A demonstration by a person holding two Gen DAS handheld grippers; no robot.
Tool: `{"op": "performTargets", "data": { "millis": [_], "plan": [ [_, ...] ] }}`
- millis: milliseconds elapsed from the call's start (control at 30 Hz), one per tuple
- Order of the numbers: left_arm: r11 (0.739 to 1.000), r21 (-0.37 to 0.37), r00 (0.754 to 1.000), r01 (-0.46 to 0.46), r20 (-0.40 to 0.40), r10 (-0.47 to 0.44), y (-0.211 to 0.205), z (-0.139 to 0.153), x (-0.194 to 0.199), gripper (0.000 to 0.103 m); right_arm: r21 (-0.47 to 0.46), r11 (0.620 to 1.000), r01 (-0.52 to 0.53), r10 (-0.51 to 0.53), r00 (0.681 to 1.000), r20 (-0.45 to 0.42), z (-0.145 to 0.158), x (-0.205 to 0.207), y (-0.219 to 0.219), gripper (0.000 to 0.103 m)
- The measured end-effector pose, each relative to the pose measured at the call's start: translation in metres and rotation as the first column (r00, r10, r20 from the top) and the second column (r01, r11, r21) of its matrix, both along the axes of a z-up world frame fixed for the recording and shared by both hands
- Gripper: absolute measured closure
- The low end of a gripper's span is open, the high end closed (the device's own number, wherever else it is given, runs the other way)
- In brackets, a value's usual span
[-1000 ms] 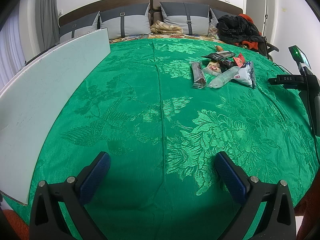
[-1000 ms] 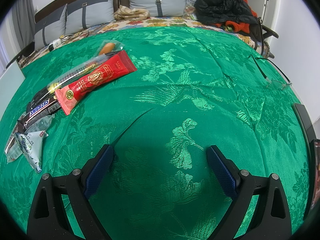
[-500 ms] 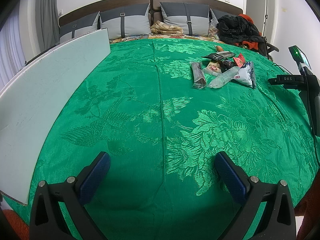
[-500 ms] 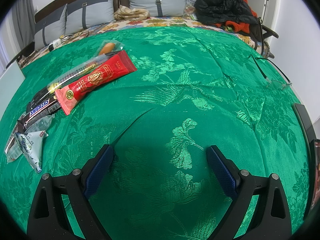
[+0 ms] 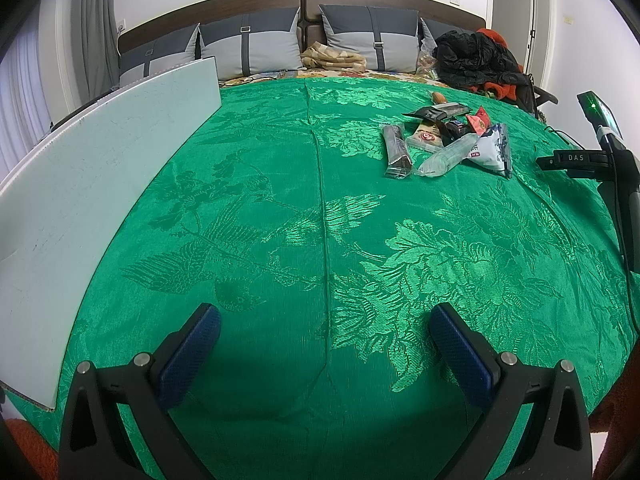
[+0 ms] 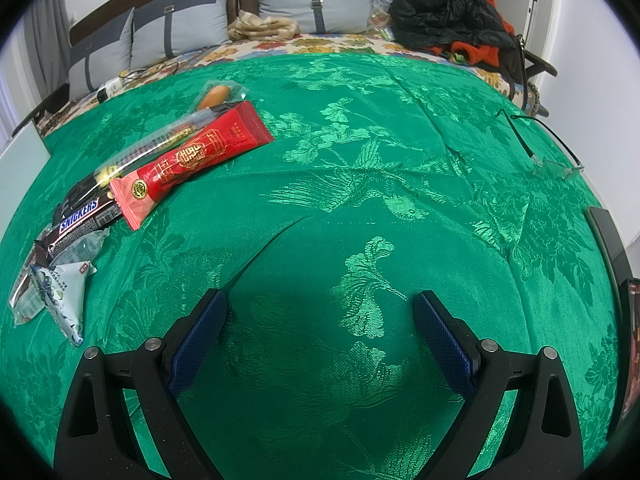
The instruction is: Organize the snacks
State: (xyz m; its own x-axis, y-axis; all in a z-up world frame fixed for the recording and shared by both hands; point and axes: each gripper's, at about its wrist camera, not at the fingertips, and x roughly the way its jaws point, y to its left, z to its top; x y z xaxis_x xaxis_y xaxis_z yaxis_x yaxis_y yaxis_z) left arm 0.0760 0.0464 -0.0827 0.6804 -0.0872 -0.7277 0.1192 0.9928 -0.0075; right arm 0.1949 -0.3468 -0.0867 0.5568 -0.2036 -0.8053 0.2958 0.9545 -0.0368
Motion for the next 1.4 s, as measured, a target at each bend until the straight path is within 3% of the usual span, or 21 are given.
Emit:
{"op": "performTargets", "data": {
  "millis": [200, 367, 500, 600, 767, 867, 933, 1033, 1100, 1233, 1400],
  "plan": [
    [1.0, 0.001, 1.0, -0.005, -0.013, 0.005, 0.0, 0.0, 0.002, 0.0, 0.0, 1.0, 0.0, 0.0, 1.0, 0.0, 0.0, 0.0, 0.0, 0.006],
    [1.0, -0.002, 0.991, 0.006, -0.136, -0.006, -0.005, 0.008, 0.024, 0.0, 0.0, 1.0, 0.0, 0.0, 1.0, 0.0, 0.0, 0.0, 0.0, 0.006],
    [0.993, -0.089, 0.986, 0.083, -0.137, -0.094, -0.018, 0.029, 0.05, 0.001, 0.0, 1.0, 0.0, 0.0, 1.0, 0.0, 0.0, 0.0, 0.0, 0.006],
    [0.981, -0.177, 0.986, 0.077, -0.133, -0.102, -0.026, 0.052, 0.091, 0.002, 0.0, 1.0, 0.0, 0.0, 1.0, 0.0, 0.0, 0.0, 0.0, 0.006],
    [0.975, -0.218, 0.974, 0.036, -0.213, -0.083, -0.045, 0.058, 0.166, 0.021, 0.0, 1.0, 0.0, 0.0, 1.0, 0.0, 0.0, 0.0, 0.0, 0.006],
    [0.987, -0.149, 0.963, 0.059, -0.254, -0.096, -0.065, 0.046, 0.195, 0.034, 0.0, 1.0, 0.0, 0.0, 1.0, 0.0, 0.0, 0.0, 0.0, 0.006],
    [0.991, -0.107, 0.952, 0.082, -0.286, -0.11, -0.075, 0.036, 0.207, 0.051, 0.0, 1.0, 0.0, 0.0, 1.0, 0.0, 0.0, 0.0, 0.0, 0.006],
    [0.992, -0.054, 0.935, 0.115, -0.332, -0.126, -0.085, 0.021, 0.215, 0.068, 0.0, 1.0, 0.0, 0.0, 1.0, 0.0, 0.0, 0.0, 0.0, 0.006],
    [0.991, -0.019, 0.944, 0.135, -0.303, -0.134, -0.087, 0.02, 0.213, 0.085, 0.0, 1.0, 0.0, 0.0, 1.0, -0.001, 0.0, 0.0, 0.0, 0.006],
    [0.995, -0.021, 0.953, 0.095, -0.285, -0.097, -0.072, 0.019, 0.201, 0.085, 0.0, 1.0, 0.0, 0.0, 1.0, -0.001, 0.0, 0.0, 0.0, 0.006],
    [0.999, -0.033, 0.964, -0.018, -0.265, 0.009, -0.025, 0.019, 0.156, 0.085, 0.0, 1.0, 0.0, 0.0, 1.0, -0.001, 0.0, 0.0, 0.0, 0.006]
  ]
}}
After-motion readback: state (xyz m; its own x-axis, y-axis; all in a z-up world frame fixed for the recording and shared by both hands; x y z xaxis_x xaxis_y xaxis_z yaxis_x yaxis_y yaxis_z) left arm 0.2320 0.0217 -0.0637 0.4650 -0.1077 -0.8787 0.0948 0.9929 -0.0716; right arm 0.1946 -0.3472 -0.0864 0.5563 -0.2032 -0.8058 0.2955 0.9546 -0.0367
